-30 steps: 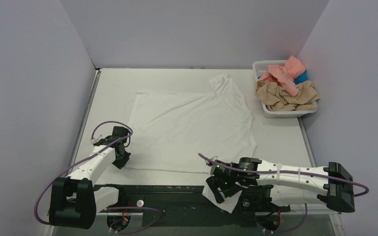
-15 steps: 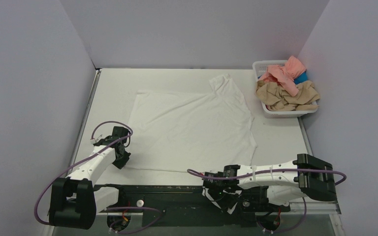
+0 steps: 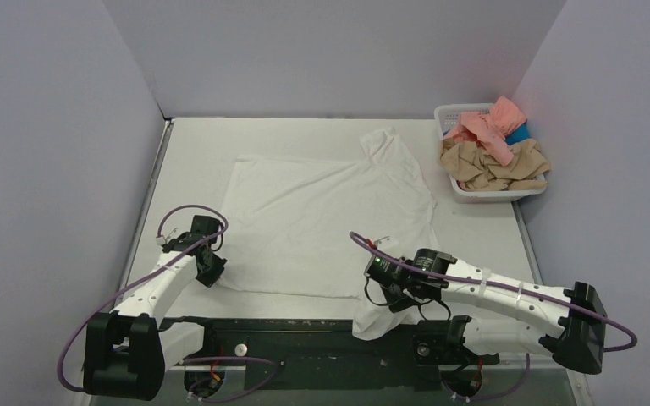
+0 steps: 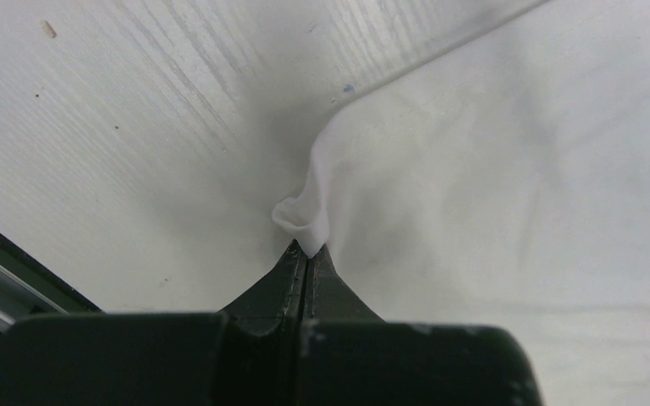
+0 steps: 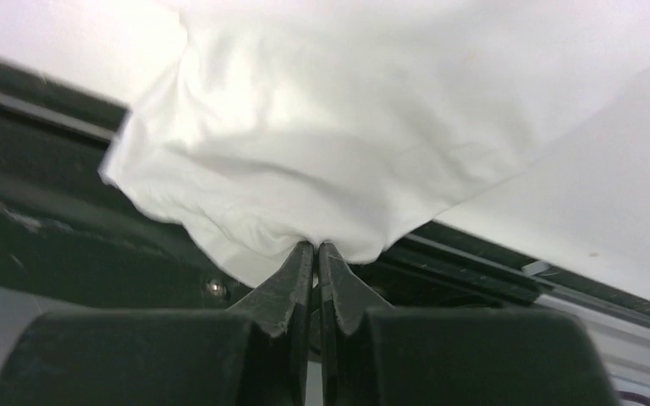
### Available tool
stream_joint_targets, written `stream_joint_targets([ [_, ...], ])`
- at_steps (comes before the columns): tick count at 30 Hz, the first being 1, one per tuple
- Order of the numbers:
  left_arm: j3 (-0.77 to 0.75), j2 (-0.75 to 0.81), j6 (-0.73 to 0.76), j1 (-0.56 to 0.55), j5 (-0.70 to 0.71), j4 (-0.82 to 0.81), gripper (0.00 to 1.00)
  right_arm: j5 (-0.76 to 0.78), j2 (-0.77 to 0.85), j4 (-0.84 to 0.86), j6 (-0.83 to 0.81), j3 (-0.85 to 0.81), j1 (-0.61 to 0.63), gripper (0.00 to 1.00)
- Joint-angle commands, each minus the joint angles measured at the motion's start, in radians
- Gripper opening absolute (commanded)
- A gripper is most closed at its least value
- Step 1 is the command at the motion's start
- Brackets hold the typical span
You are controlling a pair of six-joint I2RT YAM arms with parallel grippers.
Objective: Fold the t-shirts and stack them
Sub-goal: Grab the side of the flattened tshirt closest away from the robot with both arms, then fold the flattened tshirt in 1/3 of the way
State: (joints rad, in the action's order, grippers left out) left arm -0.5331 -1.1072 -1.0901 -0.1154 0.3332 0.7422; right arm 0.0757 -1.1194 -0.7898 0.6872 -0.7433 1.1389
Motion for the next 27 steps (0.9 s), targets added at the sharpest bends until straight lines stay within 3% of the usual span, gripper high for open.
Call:
stream_joint_targets([
  [1,-0.079,0.018,-0.001,0.004,-0.039,-0.039,0.0,0.215,0.028,-0.167,-0.085,-0.13,-0.111,0.0],
  [14,-0.234,-0.119,0.012,0.005,-0.071,-0.063,0.0,0.262,-0.07,-0.11,-0.261,-0.377,-0.382,0.0],
  [27,-0.351,-0.245,-0.028,0.018,-0.02,-0.034,0.0,0.248,-0.193,-0.08,-0.346,-0.502,-0.528,0.0],
])
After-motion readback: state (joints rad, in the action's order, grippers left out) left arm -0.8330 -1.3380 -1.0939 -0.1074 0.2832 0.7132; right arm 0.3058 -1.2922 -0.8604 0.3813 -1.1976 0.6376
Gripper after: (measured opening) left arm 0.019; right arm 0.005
